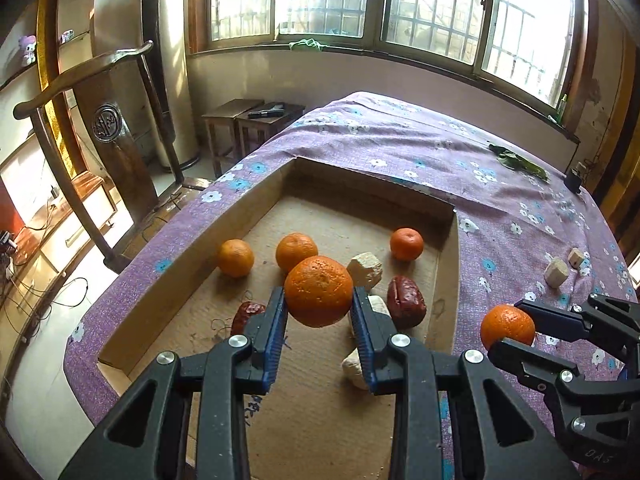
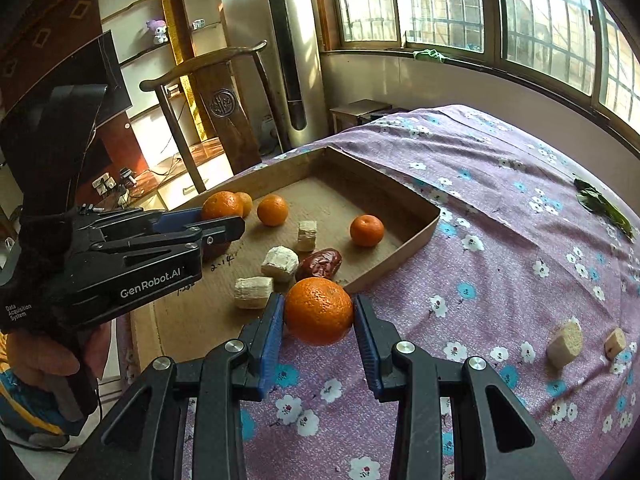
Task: Organize fruits
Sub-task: 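Carry both oranges into the box and open both tools, then move both open tools back to the white pieces on the table, then grasp a white cylinder slice with the left tool while the right tool grasps another white piece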
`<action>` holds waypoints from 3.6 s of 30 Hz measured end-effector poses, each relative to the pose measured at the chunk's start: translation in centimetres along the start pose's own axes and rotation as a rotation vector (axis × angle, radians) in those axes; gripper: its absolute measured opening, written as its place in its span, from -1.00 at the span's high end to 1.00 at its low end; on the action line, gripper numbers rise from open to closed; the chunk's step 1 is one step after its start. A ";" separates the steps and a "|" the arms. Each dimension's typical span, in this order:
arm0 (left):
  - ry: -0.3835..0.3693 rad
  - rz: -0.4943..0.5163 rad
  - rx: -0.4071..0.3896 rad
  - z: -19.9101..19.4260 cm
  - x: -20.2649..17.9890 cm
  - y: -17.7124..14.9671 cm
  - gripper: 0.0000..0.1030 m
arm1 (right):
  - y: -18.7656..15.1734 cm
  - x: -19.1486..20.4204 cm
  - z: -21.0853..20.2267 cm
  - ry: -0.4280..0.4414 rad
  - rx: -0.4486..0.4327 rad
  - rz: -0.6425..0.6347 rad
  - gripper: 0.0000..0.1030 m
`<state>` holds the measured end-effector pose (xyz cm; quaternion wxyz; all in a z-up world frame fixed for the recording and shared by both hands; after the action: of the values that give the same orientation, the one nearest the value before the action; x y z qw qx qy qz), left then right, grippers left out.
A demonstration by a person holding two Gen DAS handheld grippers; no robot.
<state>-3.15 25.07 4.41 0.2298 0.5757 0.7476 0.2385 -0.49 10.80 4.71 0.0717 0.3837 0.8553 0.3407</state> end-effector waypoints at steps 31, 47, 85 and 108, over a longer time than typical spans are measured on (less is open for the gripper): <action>-0.003 -0.042 0.058 2.4 2.4 -0.2 -0.27 | -0.4 7.7 7.0 0.151 0.147 -0.142 0.16; -0.032 0.004 -0.046 -0.2 -3.4 0.5 -0.62 | -1.5 1.5 -0.9 0.090 0.008 -0.014 -0.47; -0.236 0.333 0.146 6.4 -28.2 -0.6 -0.62 | -9.7 -25.6 -10.3 -0.335 -0.065 0.411 -0.74; -0.201 0.341 0.190 11.5 -30.6 0.1 -0.24 | -8.5 -30.4 -4.4 -0.350 0.059 0.371 0.30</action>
<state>11.11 -3.59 -2.40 0.2041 0.7340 0.6317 0.1436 13.81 -17.00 -1.67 0.1436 0.5891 0.7544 0.2515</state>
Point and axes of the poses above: each gripper's, at about its wrist camera, not at the fingertips, and z roughly the way its jaws point, x to its left, y to its top, the point moved 4 cm from there along z, roughly the way its jaws point, and after that the axes turned 5 degrees about x, right-handed, at the moved point
